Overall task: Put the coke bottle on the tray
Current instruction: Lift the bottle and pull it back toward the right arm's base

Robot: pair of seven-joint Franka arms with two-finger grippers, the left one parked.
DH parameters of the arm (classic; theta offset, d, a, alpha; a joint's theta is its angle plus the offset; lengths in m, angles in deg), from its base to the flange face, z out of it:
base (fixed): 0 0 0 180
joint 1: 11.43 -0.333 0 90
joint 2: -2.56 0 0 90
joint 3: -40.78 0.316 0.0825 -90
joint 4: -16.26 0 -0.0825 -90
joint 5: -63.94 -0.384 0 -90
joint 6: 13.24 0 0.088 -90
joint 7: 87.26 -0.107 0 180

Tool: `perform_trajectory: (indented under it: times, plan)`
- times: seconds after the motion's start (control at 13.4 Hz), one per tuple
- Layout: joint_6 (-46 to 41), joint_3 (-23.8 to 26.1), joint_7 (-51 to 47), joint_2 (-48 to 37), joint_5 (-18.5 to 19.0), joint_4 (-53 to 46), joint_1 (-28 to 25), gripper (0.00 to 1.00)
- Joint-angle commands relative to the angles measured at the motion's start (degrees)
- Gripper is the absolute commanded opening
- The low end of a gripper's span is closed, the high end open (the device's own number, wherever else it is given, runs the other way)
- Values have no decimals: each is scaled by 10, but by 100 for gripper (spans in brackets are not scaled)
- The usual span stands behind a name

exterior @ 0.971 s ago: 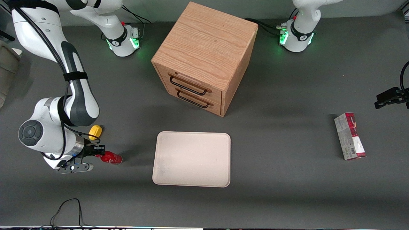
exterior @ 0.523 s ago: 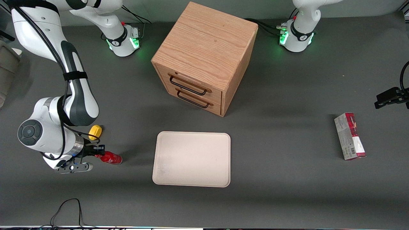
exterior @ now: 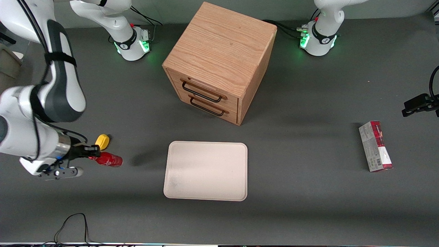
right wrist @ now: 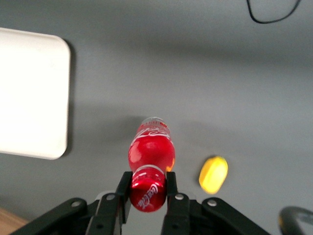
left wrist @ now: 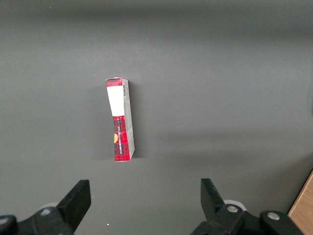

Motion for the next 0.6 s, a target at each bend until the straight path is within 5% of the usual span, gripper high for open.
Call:
perform_trajectory:
  times: [0.0,0.52]
  plan:
    - [-84,-6,7,-26,8,-56,-3,0]
    - [-158,-6,6,-57,30,-92,-3,0]
